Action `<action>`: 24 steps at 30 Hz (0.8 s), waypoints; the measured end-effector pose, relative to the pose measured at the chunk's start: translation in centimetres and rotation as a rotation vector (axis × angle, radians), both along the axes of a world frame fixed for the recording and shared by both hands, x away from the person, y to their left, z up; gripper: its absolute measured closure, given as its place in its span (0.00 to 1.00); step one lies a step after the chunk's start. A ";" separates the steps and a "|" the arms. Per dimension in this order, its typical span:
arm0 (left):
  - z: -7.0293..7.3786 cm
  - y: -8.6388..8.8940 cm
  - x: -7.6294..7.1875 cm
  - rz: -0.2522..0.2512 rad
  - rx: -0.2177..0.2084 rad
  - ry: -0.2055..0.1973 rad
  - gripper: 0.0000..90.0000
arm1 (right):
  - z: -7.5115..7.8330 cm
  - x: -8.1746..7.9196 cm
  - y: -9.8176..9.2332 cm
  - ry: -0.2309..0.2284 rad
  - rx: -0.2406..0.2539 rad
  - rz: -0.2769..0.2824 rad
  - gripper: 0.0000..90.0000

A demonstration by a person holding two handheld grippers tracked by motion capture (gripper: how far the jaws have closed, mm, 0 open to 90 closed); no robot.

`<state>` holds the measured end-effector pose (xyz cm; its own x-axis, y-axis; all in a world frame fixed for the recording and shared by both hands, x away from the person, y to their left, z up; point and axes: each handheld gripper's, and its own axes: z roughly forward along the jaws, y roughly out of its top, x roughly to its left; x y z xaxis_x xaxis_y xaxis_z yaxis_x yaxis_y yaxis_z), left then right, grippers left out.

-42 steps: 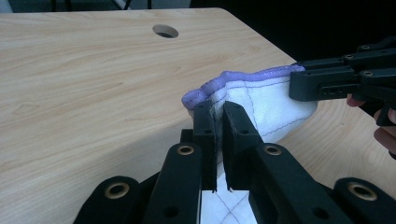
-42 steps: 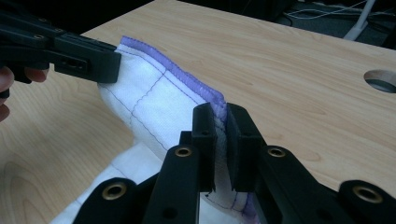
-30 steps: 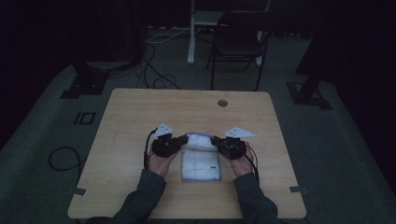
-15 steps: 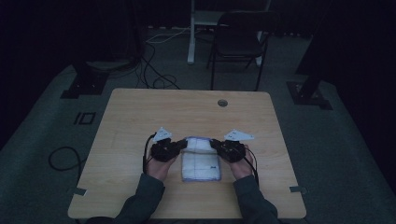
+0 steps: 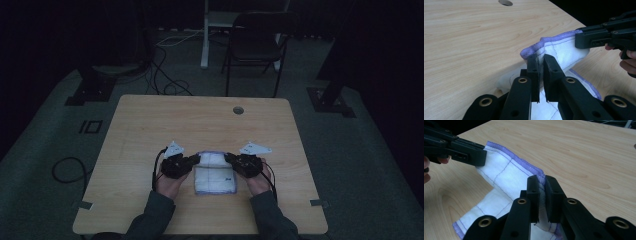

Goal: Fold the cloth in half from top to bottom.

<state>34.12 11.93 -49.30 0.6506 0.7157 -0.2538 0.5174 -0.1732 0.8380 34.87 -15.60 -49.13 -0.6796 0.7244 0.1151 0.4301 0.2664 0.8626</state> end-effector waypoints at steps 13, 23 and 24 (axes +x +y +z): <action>-1.2 0.1 -0.6 0.003 0.011 0.019 0.94 | -1.3 -0.7 0.2 0.030 0.000 0.004 0.93; -2.1 0.2 -1.1 -0.003 0.022 0.036 0.94 | -2.2 -1.3 0.4 0.046 -0.007 0.009 0.93; -2.2 0.2 -1.2 -0.003 0.023 0.039 0.93 | -2.3 -1.3 0.4 0.047 -0.008 0.010 0.93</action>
<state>32.93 12.17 -51.46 0.6428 0.7198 -0.2621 0.5489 -0.1941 0.8130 33.57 -15.23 -51.44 -0.6809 0.7187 0.1411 0.4673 0.2780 0.8392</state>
